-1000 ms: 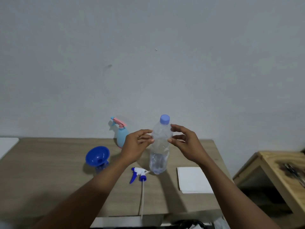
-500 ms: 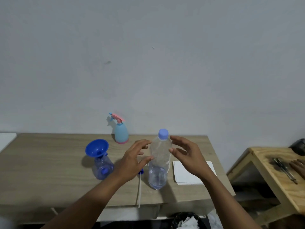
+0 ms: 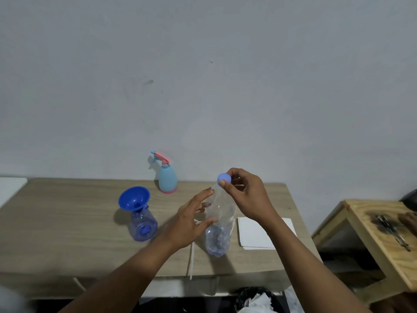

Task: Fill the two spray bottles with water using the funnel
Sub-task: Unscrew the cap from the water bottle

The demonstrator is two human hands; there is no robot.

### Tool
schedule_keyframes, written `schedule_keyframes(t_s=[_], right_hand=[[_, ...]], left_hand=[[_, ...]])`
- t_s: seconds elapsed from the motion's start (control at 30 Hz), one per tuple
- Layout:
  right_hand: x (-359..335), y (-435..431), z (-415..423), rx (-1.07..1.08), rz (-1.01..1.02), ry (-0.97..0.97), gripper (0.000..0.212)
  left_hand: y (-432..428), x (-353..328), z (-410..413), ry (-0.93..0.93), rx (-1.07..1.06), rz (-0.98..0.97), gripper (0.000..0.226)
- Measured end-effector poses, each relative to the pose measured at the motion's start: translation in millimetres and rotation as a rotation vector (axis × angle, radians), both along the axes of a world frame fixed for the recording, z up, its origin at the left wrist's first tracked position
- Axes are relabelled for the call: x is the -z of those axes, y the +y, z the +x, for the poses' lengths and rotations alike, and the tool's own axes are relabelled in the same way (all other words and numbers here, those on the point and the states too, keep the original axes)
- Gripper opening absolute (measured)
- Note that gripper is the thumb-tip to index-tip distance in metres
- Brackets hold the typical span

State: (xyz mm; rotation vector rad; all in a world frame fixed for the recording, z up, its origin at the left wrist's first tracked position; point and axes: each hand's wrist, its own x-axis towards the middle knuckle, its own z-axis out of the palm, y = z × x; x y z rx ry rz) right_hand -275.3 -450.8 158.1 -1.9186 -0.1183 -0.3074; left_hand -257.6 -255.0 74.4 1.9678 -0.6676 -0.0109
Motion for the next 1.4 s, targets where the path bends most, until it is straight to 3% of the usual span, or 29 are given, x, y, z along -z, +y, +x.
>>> schedule_keyframes(t_s=[0.2, 0.37, 0.57, 0.67, 0.87, 1.03, 1.17, 1.27, 1.4], right_hand=[[0, -8, -3, -0.078, -0.095, -0.001, 0.018], [3, 5, -1, 0.101, 0.032, 0.019, 0.028], [-1, 0, -3, -0.026, -0.022, 0.03, 0.014], [-2, -4, -5, -0.088, -0.065, 0.041, 0.018], [-3, 7, 0, 0.103, -0.004, 0.051, 0.029], [-3, 3, 1, -0.012, -0.045, 0.039, 0.015], [-5, -4, -2, -0.106, -0.062, 0.084, 0.029], [-5, -4, -3, -0.045, -0.037, 0.089, 0.034], [-4, -3, 0, -0.043, -0.032, 0.055, 0.019]], left_hand=[[-2, 0, 3, 0.031, -0.007, 0.015, 0.075], [0, 1, 1, 0.027, -0.01, 0.011, 0.073], [-3, -2, -2, 0.013, -0.029, -0.007, 0.075], [-3, -4, -3, 0.012, -0.03, 0.005, 0.077], [-2, -2, -3, 0.041, -0.03, 0.022, 0.074], [-1, -3, -2, 0.047, -0.029, 0.018, 0.075], [-1, 0, -2, 0.062, -0.019, 0.022, 0.074], [-2, 2, -1, 0.06, -0.024, 0.016, 0.075], [-1, 2, 0, 0.045, -0.015, 0.011, 0.074]])
